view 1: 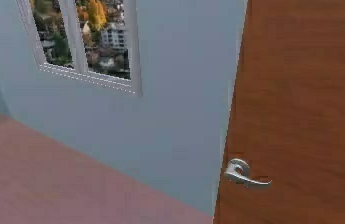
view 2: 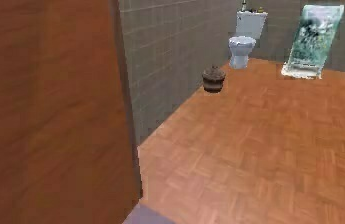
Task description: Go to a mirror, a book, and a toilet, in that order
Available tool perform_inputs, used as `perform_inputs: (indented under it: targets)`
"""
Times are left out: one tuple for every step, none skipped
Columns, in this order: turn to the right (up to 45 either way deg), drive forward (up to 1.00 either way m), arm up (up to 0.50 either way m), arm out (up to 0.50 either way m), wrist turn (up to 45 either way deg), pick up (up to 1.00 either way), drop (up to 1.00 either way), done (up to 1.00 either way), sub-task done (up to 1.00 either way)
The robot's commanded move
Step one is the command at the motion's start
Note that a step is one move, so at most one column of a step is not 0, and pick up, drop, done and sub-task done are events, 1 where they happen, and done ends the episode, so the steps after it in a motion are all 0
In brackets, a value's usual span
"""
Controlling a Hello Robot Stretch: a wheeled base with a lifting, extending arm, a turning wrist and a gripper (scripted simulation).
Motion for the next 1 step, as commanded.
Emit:
perform_inputs:
  targets:
    - [45.0, 0.00, 0.00, 0.00, 0.0, 0.00, 0.00, 0.00, 0.00]
